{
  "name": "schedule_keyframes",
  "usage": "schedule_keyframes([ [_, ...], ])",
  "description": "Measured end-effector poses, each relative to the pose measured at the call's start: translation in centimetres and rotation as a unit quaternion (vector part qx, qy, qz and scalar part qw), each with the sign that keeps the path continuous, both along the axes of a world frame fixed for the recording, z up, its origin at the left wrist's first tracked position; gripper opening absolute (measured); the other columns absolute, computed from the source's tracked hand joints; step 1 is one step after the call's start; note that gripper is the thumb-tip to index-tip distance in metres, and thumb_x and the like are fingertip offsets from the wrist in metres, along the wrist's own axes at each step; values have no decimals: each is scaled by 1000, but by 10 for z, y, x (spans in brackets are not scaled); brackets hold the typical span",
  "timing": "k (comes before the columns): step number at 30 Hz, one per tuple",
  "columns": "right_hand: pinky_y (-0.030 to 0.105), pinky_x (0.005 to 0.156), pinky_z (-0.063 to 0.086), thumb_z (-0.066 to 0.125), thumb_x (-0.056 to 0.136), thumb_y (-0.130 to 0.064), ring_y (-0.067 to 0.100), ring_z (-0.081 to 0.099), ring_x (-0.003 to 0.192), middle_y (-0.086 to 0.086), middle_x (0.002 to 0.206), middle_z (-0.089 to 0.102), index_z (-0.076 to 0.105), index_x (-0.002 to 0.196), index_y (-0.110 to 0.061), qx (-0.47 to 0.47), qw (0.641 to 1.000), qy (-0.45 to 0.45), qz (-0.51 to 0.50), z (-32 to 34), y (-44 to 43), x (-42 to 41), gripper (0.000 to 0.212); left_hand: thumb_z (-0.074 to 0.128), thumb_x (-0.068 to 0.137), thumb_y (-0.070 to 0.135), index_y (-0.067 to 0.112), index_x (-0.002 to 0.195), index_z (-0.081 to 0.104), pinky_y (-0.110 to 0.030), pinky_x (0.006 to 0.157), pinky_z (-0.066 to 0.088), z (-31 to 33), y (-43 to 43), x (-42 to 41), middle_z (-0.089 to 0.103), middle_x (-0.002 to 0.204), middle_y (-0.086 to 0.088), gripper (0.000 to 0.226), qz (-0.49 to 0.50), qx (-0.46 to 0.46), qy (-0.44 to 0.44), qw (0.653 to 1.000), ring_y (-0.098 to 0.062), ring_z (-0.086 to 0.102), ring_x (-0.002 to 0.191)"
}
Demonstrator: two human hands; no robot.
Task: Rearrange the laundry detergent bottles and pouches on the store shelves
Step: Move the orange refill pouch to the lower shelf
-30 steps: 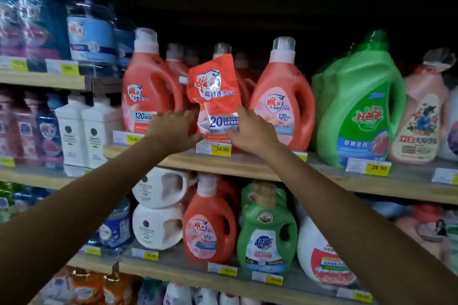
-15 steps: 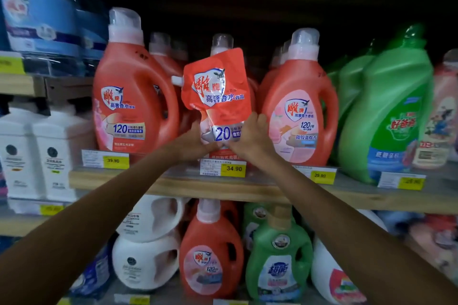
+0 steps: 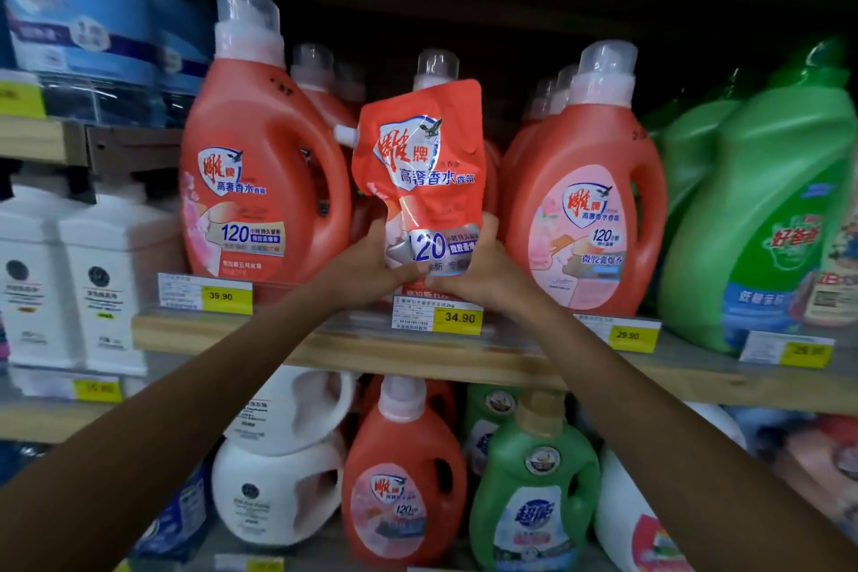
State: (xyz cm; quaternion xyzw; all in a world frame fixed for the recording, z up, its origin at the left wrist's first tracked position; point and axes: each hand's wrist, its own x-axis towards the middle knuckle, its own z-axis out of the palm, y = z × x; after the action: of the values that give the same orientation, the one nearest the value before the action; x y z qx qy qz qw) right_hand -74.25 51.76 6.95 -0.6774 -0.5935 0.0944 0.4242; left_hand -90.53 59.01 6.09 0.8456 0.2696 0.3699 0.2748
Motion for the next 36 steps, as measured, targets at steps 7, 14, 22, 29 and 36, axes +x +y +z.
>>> schedule_keyframes([
  [7, 31, 79, 54, 82, 66, -22, 18, 65, 90, -2, 101, 63, 34, 110, -17, 59, 996, 54, -35, -1, -6, -2, 65, 71, 82, 27, 17, 134, 29, -27, 71, 47, -1, -3, 2, 62, 97, 3, 68, 45, 24, 42, 998, -9, 57, 74],
  [14, 41, 84, 54, 74, 74, -21, 24, 66, 92, 0, 100, 69, 48, 108, -19, 101, 992, 35, -69, 2, -17, -15, 43, 69, 80, 39, 23, 116, 45, -30, 71, 41, -3, -15, 5, 63, 94, 7, 46, 165, 93, 35, 981, -18, 57, 83],
  [22, 31, 71, 52, 74, 74, -15, 4, 63, 76, -14, 81, 64, 49, 96, -27, 205, 970, 131, -27, 13, -29, -15, 36, 71, 75, 36, 25, 103, 49, -31, 70, 44, 7, -41, 16, 67, 102, 9, 38, 185, 167, -126, 960, -15, 60, 94],
  [29, 38, 86, 54, 73, 71, 0, 19, 66, 90, 3, 98, 69, 54, 98, -19, 253, 948, 193, 7, 41, -60, -3, 38, 76, 71, 25, 15, 110, 53, -45, 83, 48, 29, -81, 33, 64, 111, 1, 46, 195, 188, -216, 938, -24, 57, 107],
  [36, 40, 86, 55, 69, 69, 9, 19, 66, 83, 2, 89, 69, 59, 81, -26, 282, 918, 278, -5, 40, -125, 24, 38, 79, 67, 31, 20, 110, 57, -37, 85, 47, 39, -146, 65, 66, 107, 0, 50, 170, 175, -206, 948, -21, 60, 102],
])
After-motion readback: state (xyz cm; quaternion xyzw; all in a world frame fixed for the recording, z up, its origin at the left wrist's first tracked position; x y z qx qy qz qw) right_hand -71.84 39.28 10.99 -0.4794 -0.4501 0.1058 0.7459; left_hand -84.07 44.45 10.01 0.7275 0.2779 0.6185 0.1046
